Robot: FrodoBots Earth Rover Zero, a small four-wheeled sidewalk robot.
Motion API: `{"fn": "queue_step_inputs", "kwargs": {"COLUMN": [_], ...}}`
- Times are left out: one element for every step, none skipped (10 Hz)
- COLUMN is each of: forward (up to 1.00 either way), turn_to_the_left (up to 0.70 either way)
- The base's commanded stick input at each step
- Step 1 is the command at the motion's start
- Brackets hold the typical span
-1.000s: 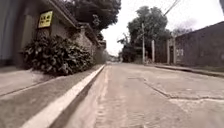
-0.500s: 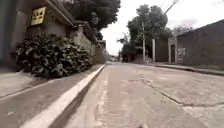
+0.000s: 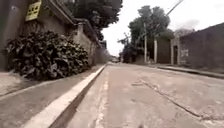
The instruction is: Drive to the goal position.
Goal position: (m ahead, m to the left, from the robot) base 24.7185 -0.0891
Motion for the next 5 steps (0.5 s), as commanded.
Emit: {"fn": "queue_step_inputs", "kwargs": {"forward": [0.7,0.7,0.7,0.7,0.7], "turn_to_the_left": [0.0,0.0,0.0,0.0,0.0]}}
